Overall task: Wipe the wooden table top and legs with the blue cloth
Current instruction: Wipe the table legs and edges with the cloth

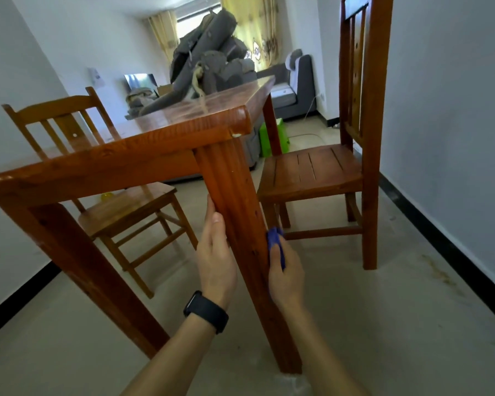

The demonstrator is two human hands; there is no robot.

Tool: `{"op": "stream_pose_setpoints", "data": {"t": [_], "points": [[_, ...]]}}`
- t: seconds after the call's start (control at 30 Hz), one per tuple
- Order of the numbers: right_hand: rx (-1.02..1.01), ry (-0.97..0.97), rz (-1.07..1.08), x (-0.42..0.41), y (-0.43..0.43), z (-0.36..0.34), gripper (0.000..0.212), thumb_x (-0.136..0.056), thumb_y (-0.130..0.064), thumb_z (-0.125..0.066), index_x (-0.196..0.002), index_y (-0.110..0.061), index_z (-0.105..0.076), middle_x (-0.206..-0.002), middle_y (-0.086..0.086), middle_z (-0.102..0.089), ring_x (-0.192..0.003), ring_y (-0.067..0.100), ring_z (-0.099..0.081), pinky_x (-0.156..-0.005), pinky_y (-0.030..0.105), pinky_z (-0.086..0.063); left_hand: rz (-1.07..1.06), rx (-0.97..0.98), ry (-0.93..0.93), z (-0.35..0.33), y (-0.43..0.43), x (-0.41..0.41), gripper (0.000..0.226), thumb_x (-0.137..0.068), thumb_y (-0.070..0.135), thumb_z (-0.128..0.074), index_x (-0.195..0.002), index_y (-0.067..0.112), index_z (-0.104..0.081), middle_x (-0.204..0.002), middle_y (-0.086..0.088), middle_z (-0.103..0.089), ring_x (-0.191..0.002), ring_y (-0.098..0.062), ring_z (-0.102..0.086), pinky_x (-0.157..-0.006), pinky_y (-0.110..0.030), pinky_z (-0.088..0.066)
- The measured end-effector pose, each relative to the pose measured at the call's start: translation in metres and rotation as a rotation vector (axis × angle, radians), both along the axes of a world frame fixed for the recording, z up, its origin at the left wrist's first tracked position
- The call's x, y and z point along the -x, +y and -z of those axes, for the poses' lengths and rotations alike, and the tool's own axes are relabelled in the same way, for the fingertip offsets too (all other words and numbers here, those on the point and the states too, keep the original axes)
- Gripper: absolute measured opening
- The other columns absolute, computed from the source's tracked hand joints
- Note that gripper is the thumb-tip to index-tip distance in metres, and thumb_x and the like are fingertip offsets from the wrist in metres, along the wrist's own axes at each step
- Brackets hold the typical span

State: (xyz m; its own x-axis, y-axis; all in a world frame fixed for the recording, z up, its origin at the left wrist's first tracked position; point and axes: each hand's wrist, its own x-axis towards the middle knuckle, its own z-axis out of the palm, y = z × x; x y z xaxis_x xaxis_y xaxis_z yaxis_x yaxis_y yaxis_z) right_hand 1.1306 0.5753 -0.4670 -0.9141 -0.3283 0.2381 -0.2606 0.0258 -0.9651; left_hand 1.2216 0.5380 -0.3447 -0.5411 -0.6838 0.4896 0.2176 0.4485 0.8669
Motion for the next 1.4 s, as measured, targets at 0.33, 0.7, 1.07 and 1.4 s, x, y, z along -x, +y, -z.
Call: {"op": "stream_pose_setpoints", "data": {"t": [0.33, 0.7, 1.07, 1.4], "points": [[0.156, 0.260, -0.135, -0.005, 0.017, -0.120, 0.047, -0.103, -0.051, -0.032, -0.149, -0.045, -0.028, -0.134, -0.025, -0.038, -0.110, -0.019, -0.037, -0.087, 0.007, -0.031, -0.027, -0.012, 0.026, -0.001, 0.003, 0.005, 0.055, -0.097, 0.058, -0.032, -0.149, 0.041, -0.029, -0.149, 0.019, -0.043, -0.135, 0.002, -0.040, -0.116, -0.038, -0.034], [-0.360, -0.232, -0.215, 0.002, 0.037, 0.039, 0.042, -0.105, -0.041, -0.032, -0.143, -0.028, -0.044, -0.118, 0.001, -0.061, -0.095, 0.011, -0.060, -0.081, 0.030, -0.049, -0.062, -0.075, 0.059, 0.002, 0.007, 0.010, 0.056, -0.097, 0.061, -0.028, -0.150, 0.042, -0.029, -0.149, 0.016, -0.043, -0.136, -0.007, -0.042, -0.115, -0.049, -0.033], [0.196, 0.353, 0.042, -0.035, 0.003, -0.043, 0.047, -0.105, -0.042, -0.034, -0.150, -0.044, -0.021, -0.149, -0.010, -0.036, -0.129, 0.001, -0.037, -0.106, 0.022, -0.033, -0.026, -0.072, 0.101, 0.010, 0.010, 0.011, 0.054, -0.103, 0.048, -0.026, -0.154, 0.033, -0.021, -0.142, 0.023, -0.043, -0.129, 0.006, -0.044, -0.105, -0.020, -0.039], [-0.400, -0.419, -0.144, 0.007, 0.055, 0.137, 0.044, -0.107, -0.033, -0.034, -0.148, -0.019, -0.039, -0.127, 0.006, -0.060, -0.109, 0.023, -0.059, -0.090, 0.032, -0.043, -0.046, -0.094, -0.072, 0.079, 0.003, -0.008, 0.066, -0.094, 0.060, -0.028, -0.153, 0.030, -0.028, -0.155, 0.013, -0.037, -0.141, -0.004, -0.034, -0.120, -0.043, -0.024]]}}
